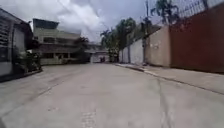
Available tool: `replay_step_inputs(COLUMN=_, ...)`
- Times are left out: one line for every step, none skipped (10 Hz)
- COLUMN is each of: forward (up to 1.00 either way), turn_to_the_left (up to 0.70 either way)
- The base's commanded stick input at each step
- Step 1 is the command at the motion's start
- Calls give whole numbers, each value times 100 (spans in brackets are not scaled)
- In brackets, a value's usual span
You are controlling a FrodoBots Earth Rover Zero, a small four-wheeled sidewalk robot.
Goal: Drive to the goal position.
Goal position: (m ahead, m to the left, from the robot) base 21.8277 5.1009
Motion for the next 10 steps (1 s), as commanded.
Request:
replay_step_inputs(forward=100, turn_to_the_left=0)
replay_step_inputs(forward=100, turn_to_the_left=0)
replay_step_inputs(forward=100, turn_to_the_left=0)
replay_step_inputs(forward=100, turn_to_the_left=0)
replay_step_inputs(forward=100, turn_to_the_left=0)
replay_step_inputs(forward=100, turn_to_the_left=0)
replay_step_inputs(forward=100, turn_to_the_left=0)
replay_step_inputs(forward=100, turn_to_the_left=0)
replay_step_inputs(forward=100, turn_to_the_left=0)
replay_step_inputs(forward=100, turn_to_the_left=0)
